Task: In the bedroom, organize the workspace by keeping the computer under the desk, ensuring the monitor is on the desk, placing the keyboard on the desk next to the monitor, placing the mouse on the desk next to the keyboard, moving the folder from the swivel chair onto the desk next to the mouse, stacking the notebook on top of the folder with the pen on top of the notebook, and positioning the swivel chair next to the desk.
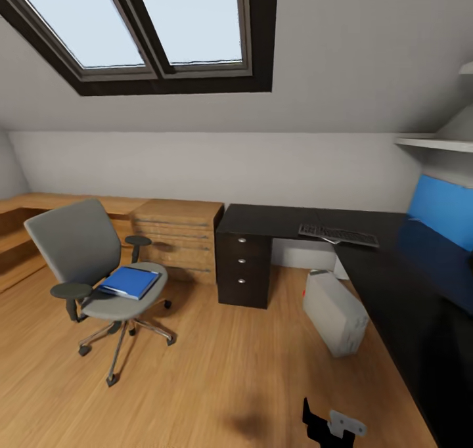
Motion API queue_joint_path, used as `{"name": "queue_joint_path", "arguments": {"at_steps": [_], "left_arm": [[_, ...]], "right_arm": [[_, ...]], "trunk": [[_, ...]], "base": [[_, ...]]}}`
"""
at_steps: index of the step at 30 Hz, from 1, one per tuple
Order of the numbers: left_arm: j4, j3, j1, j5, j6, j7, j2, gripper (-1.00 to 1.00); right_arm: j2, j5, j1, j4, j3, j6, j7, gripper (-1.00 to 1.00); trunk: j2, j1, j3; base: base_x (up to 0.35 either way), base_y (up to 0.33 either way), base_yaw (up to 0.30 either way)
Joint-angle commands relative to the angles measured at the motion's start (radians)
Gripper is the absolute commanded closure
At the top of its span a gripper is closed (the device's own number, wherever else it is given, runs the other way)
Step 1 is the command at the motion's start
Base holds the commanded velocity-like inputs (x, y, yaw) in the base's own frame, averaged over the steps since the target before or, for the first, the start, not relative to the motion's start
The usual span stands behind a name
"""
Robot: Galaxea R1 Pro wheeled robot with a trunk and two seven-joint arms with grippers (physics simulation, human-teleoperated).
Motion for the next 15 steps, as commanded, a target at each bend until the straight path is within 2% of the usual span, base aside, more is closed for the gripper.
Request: {"name": "queue_joint_path", "arguments": {"at_steps": [1,8,13,15], "left_arm": [[0.000,-0.008,-0.001,0.010,-0.005,0.007,0.001,-1.00],[0.000,-0.008,-0.001,0.010,-0.005,0.007,0.001,-1.00],[0.000,-0.008,-0.001,0.010,-0.005,0.007,0.001,-1.00],[0.000,-0.008,-0.001,0.011,-0.005,0.007,0.001,-1.00]], "right_arm": [[0.000,0.004,-0.001,0.002,-0.003,-0.004,-0.003,-1.00],[0.000,0.018,-0.001,0.002,-0.004,-0.006,-0.003,-1.00],[0.000,0.061,-0.001,0.002,-0.006,-0.007,-0.004,-1.00],[-0.001,0.065,-0.001,0.002,-0.006,-0.007,-0.005,-1.00]], "trunk": [[-0.001,-0.001,0.000],[-0.001,-0.001,0.005],[-0.001,-0.001,0.009],[-0.001,-0.001,0.011]], "base": [[-0.336,0.007,-0.274],[-0.336,0.003,-0.259],[-0.336,0.000,-0.255],[-0.336,0.000,-0.263]]}}
